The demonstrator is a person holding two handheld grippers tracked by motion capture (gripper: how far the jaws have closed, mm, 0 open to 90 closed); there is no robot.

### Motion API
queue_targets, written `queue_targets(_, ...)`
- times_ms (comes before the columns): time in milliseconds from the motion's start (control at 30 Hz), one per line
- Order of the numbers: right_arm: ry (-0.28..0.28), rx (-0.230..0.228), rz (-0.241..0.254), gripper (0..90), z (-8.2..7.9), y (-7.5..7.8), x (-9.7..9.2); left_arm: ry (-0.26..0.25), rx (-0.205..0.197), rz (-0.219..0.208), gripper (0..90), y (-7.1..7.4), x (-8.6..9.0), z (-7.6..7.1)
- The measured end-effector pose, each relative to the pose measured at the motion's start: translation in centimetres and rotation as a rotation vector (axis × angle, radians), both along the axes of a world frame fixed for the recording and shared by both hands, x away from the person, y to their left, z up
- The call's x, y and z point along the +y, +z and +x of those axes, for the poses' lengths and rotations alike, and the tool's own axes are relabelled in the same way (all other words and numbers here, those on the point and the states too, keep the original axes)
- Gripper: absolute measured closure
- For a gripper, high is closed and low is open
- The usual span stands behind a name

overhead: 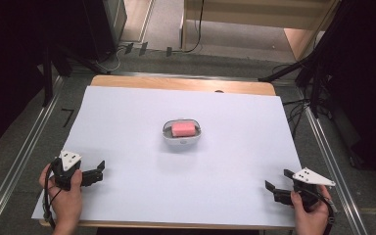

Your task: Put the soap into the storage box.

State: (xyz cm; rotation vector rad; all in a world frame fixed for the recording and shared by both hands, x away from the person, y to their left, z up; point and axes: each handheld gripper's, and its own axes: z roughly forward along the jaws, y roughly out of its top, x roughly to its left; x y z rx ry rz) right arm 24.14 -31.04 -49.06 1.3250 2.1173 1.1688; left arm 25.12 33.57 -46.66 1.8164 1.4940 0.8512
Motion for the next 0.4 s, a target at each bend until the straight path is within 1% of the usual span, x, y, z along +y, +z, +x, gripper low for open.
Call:
queue_targets(33, 0.005, -0.012, 0.01, 13.6, -0.07, 0.0, -0.14, 0.001, -0.001, 0.001, 0.0, -0.01, -0.02, 0.01)
queue_targets(100, -0.008, -0.031, 0.026, 13.5, -0.28, 0.05, -0.28, 0.001, 0.001, 0.003, 0.0, 0.0, -0.03, 0.01)
queue_targets(133, -0.014, -0.032, 0.028, 13.5, -0.32, 0.06, -0.32, 0.0, 0.002, 0.003, 0.0, -0.01, -0.01, 0.03)
queue_targets(233, -0.004, -0.033, 0.04, 14.5, -0.36, 0.03, -0.41, 0.001, 0.001, -0.003, 0.0, 0.0, 0.02, 0.01)
queue_targets(400, -0.014, -0.05, 0.035, 14.0, -0.5, 0.05, -0.44, -0.001, -0.002, -0.003, 0.0, 0.0, 0.03, -0.01)
